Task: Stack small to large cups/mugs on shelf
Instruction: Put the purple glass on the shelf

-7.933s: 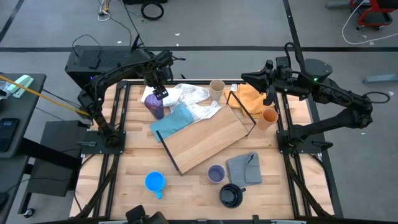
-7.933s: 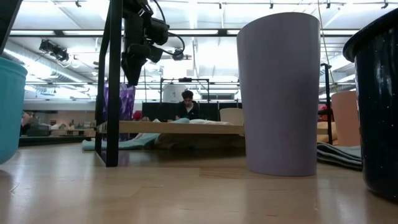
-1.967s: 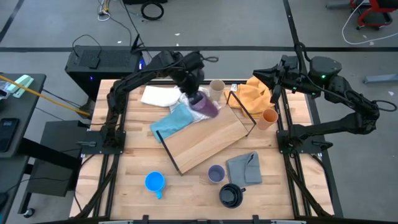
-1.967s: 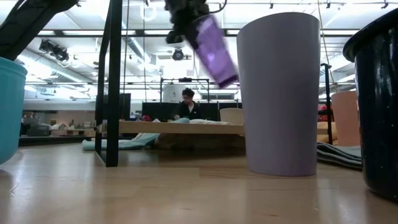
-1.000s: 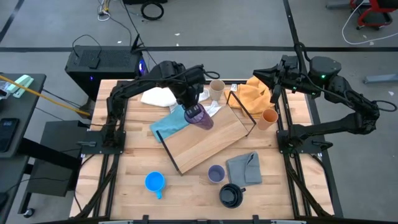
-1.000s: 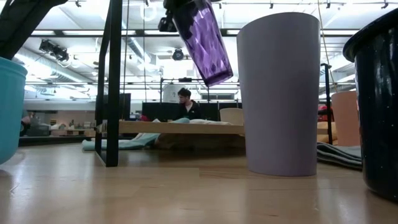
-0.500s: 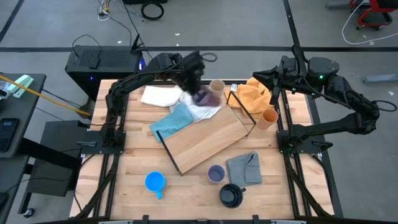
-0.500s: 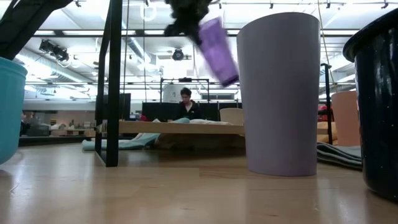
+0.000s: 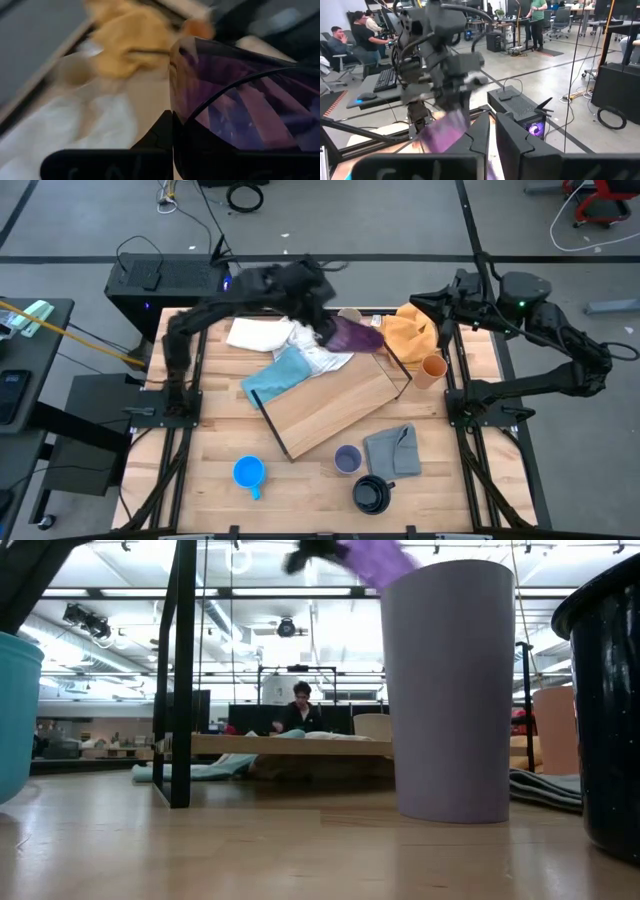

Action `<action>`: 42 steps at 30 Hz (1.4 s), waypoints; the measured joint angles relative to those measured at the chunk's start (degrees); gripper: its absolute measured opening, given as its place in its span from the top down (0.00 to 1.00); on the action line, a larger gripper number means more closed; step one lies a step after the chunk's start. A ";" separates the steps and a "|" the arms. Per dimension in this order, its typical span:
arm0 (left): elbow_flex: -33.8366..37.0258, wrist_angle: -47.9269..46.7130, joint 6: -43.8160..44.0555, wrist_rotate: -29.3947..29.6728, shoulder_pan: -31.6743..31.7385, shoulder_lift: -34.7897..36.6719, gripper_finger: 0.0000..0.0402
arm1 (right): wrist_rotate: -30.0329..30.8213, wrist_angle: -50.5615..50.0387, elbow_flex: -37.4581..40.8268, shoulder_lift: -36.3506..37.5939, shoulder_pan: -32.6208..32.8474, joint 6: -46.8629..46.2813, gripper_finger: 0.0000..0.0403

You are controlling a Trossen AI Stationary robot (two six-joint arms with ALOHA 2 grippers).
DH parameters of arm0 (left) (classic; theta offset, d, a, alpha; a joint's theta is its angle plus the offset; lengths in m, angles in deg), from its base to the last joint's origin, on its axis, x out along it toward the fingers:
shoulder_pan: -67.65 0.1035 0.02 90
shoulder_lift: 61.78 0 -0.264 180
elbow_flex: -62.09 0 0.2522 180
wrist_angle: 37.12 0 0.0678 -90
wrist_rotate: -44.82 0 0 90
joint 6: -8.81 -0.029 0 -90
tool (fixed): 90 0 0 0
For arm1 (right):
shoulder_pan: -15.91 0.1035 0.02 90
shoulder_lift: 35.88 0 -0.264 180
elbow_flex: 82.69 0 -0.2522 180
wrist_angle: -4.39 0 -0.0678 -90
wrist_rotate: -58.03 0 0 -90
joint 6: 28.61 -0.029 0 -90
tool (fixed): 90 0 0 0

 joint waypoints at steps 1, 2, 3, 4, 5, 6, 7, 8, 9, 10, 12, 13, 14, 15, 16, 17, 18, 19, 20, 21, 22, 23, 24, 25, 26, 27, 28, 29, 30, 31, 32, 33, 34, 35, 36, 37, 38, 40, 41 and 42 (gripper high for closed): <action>0.00 -1.55 -0.51 0.73 0.61 1.19 0.97 | 0.01 0.04 0.00 0.02 0.00 0.00 0.91; 0.00 -2.21 -0.87 0.78 1.31 2.62 0.97 | 0.02 0.02 0.00 0.02 0.00 0.00 0.91; 0.00 -2.61 -0.97 0.94 1.95 3.99 0.97 | 0.04 0.02 0.00 0.00 0.00 0.00 0.91; 0.00 -2.81 -1.09 0.94 2.49 5.37 0.97 | 0.16 0.02 0.00 -0.03 0.00 0.00 0.91; 0.00 -2.95 -1.14 0.95 2.93 6.89 0.97 | 0.21 0.04 0.00 -0.08 0.00 0.00 0.91; -0.02 -3.73 -1.39 1.04 3.45 8.40 0.97 | 0.37 0.04 0.00 -0.10 0.00 -0.01 0.91; -0.07 -5.45 -1.82 1.35 3.76 9.83 0.97 | 0.41 0.04 0.00 -0.11 0.00 -0.18 0.91; -0.07 -8.26 -2.30 2.16 3.94 11.34 0.97 | 0.43 0.05 0.00 -0.11 0.00 -0.41 0.91; -0.13 -12.13 -2.91 3.36 4.26 12.67 0.97 | 0.44 0.08 0.00 -0.11 0.00 -0.68 0.91; -0.13 -16.33 -3.09 4.71 4.51 13.78 0.97 | 0.44 0.11 0.00 -0.11 0.00 -1.00 0.91; -0.01 -23.02 -3.43 7.30 4.93 15.30 0.97 | 0.46 0.21 0.00 -0.11 0.00 -1.43 0.91; 0.60 -22.18 -3.31 7.74 5.05 16.02 0.97 | 0.46 0.19 0.00 -0.11 0.00 -1.49 0.91; 1.42 -20.57 -2.78 7.29 5.07 16.97 0.97 | 0.44 0.22 0.00 -0.11 0.00 -1.49 0.91; 1.63 -20.74 -2.35 6.56 5.09 17.58 0.97 | 0.46 0.19 0.00 -0.11 0.00 -1.52 0.91; 1.64 -21.71 -2.20 6.17 5.06 17.94 0.97 | 0.46 0.22 0.00 -0.16 0.00 -1.73 0.91; 1.82 -21.73 -2.23 5.84 4.99 18.21 0.97 | 0.70 0.27 0.00 -0.23 0.00 -2.01 0.91; 2.83 -20.91 -2.13 5.36 4.62 18.34 0.97 | 1.17 0.29 0.00 -0.27 0.00 -2.37 0.91; 4.12 -20.85 -1.97 4.71 3.97 18.46 0.97 | 1.52 0.28 0.00 -0.33 0.02 -2.73 0.91; 5.51 -21.59 -2.03 3.97 3.45 18.35 0.97 | 1.71 0.30 0.00 -0.33 0.02 -2.99 0.91; 7.18 -21.74 -2.12 3.29 2.88 18.04 0.97 | 1.75 0.33 0.00 -0.33 0.00 -3.25 0.91; 9.46 -21.07 -2.32 2.95 2.16 17.83 0.97 | 1.79 0.37 0.00 -0.33 0.00 -3.41 0.91; 12.03 -20.90 -2.71 2.50 1.27 17.76 0.97 | 1.79 0.41 0.00 -0.33 0.00 -3.61 0.91; 14.90 -21.28 -3.25 2.19 0.45 17.82 0.97 | 1.81 0.41 0.00 -0.33 0.00 -3.96 0.91; 17.84 -21.70 -4.20 2.22 -0.33 17.91 0.97 | 1.79 0.45 0.00 -0.35 0.00 -4.20 0.91; 20.56 -21.74 -4.80 2.36 -1.07 17.88 0.97 | 1.77 0.61 0.00 -0.35 0.00 -4.37 0.91; 23.04 -21.44 -5.41 2.73 -1.56 17.71 0.97 | 1.77 0.81 0.00 -0.34 0.00 -4.37 0.91; 24.99 -21.38 -5.91 3.29 -1.90 17.61 0.97 | 1.79 0.83 0.00 -0.33 0.00 -4.41 0.91; 26.59 -21.49 -6.24 3.62 -1.97 17.60 0.97 | 1.79 0.83 0.00 -0.33 0.00 -4.46 0.91; 27.64 -21.60 -6.42 3.92 -1.90 17.65 0.97 | 1.79 0.83 0.00 -0.33 0.00 -4.56 0.91; 28.32 -21.49 -6.55 4.48 -1.87 17.69 0.97 | 1.79 0.83 0.00 -0.34 0.00 -4.76 0.91; 28.78 -21.34 -6.63 4.76 -1.81 17.71 0.97 | 1.79 0.83 0.00 -0.35 0.00 -4.88 0.91; 29.06 -21.34 -6.73 4.93 -1.79 17.71 0.97 | 1.79 0.86 0.00 -0.35 0.00 -4.92 0.91; 29.18 -21.43 -6.73 5.31 -1.81 17.71 0.97 | 1.79 0.90 0.00 -0.35 0.00 -4.92 0.91; 29.18 -21.34 -6.75 5.53 -1.86 17.71 0.97 | 1.79 0.94 0.00 -0.35 0.00 -4.92 0.91; 29.18 -21.32 -6.78 6.00 -1.90 17.73 0.97 | 1.79 1.03 0.00 -0.35 0.00 -4.92 0.91; 29.16 -21.41 -6.78 6.48 -1.92 17.64 0.97 | 1.79 1.19 0.00 -0.35 0.00 -4.92 0.91; 29.16 -21.41 -6.78 6.50 -1.92 17.54 0.97 | 1.79 1.31 0.00 -0.35 0.00 -4.92 0.91; 29.28 -21.24 -6.60 6.46 -2.07 17.45 0.97 | 1.79 1.50 0.00 -0.35 0.00 -4.92 0.91; 29.33 -21.21 -6.29 6.24 -2.37 17.23 0.97 | 1.79 1.67 0.00 -0.35 0.00 -4.94 0.91; 29.33 -21.11 -6.10 6.19 -2.75 16.97 0.97 | 1.79 1.66 0.00 -0.35 0.00 -4.94 0.91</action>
